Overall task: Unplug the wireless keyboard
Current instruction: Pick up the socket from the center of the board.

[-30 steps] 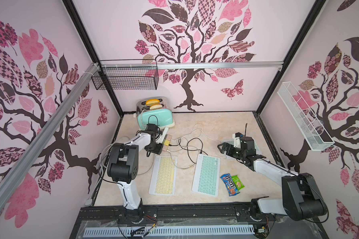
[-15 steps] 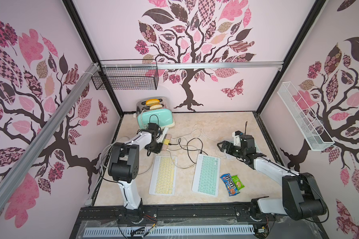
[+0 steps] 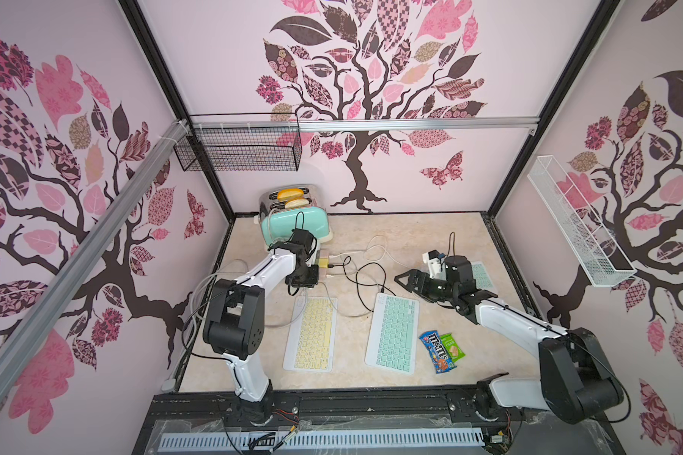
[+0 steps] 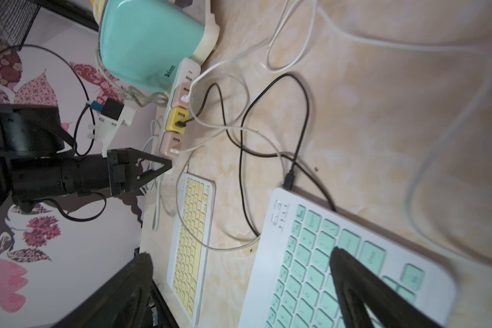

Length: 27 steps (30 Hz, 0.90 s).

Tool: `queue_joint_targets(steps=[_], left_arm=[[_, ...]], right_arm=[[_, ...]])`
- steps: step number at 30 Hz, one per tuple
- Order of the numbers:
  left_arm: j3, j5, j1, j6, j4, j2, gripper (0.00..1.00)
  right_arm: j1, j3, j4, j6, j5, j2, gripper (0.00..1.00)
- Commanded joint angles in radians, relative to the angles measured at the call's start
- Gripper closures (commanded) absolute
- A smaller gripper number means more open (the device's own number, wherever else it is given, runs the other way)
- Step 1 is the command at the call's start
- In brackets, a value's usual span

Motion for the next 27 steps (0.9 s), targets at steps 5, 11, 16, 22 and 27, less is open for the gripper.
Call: queue_joint_targets(steps=[5, 11, 16, 22, 27], left_arm=[[-0.093, 0.033, -0.021, -0.390, 0.171, -0.168, 1.00], [-0.068, 0.040, -0.059, -0.465, 0.157, -0.165, 1.00], [-0.055, 0.113, -0.075, -0.508, 0.149, -0.125, 1.00], [-0.058, 0.232, -0.077, -0.545, 0.173, -0.080, 1.00], [-0.055, 0.313, -0.078, -0.595, 0.209, -0.062, 1.00]], right_arm=[[0.230, 0.135, 0.076, 0.089, -0.044, 0.107, 0.05], [0.342, 0.223, 0.152, 0.123, -0.068, 0.284, 0.19], [0.367, 0.265, 0.244, 0.143, -0.066, 0.408, 0.27], [0.380, 0.325, 0.301, 0.150, -0.100, 0.518, 0.39], [0.391, 0.366, 0.297, 0.111, -0.126, 0.570, 0.42]])
